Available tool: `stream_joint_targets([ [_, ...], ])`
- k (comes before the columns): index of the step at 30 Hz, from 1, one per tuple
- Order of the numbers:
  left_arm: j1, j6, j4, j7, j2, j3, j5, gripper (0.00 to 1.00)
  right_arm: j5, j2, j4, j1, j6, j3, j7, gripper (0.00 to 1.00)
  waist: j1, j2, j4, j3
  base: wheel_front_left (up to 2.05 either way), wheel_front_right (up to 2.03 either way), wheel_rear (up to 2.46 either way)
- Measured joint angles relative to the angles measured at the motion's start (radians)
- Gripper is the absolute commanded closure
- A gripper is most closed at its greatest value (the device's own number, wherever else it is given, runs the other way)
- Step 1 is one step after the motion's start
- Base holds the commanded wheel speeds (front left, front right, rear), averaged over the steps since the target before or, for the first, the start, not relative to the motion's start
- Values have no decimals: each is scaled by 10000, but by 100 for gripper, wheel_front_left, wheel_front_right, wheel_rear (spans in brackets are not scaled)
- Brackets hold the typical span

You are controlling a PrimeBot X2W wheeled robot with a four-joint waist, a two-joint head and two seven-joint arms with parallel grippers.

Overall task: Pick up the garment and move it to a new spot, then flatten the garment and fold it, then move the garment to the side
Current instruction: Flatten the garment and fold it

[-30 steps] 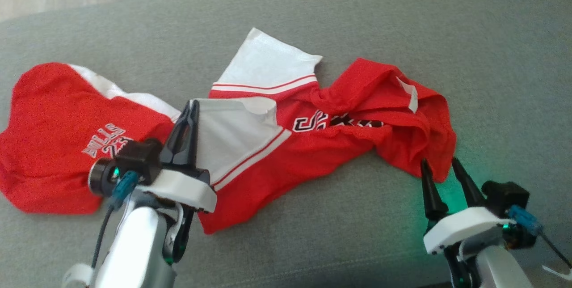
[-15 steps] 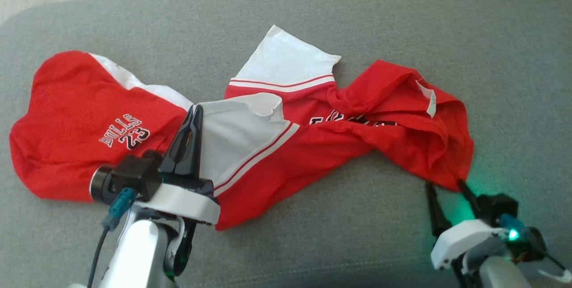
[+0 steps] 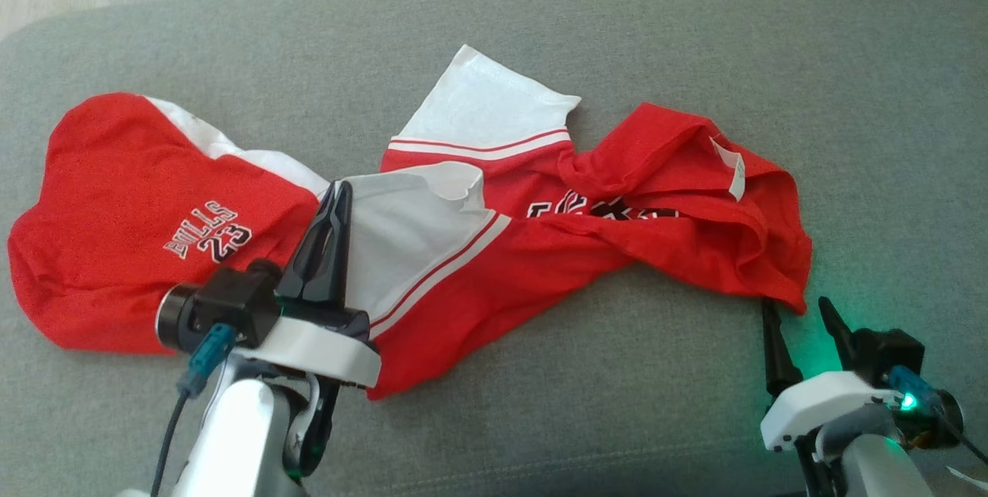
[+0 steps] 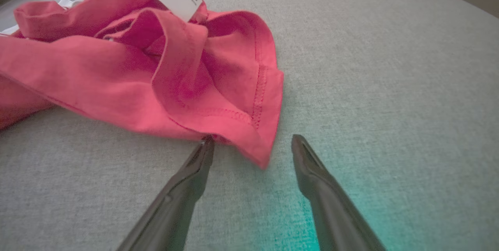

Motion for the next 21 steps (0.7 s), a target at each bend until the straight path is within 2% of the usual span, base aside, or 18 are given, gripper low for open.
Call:
stream_joint_targets([
  [18,0,-59,88,0,-33,35,-2,100,-679,2,-182,-215,0,-280,-257,0,0,0,127,77,0,0,0],
  [19,0,-59,90,0,-35,38,-2,100,-677,2,-171,-215,0,-259,-257,57,0,0,122,70,0,0,0],
  [20,0,-59,94,0,-35,46,-2,100,-679,0,-151,-215,0,-198,-253,100,0,0,116,62,0,0,0],
  [21,0,-61,113,0,-35,52,0,100,-679,0,-125,-215,0,-92,-249,100,0,0,109,49,0,0,0],
])
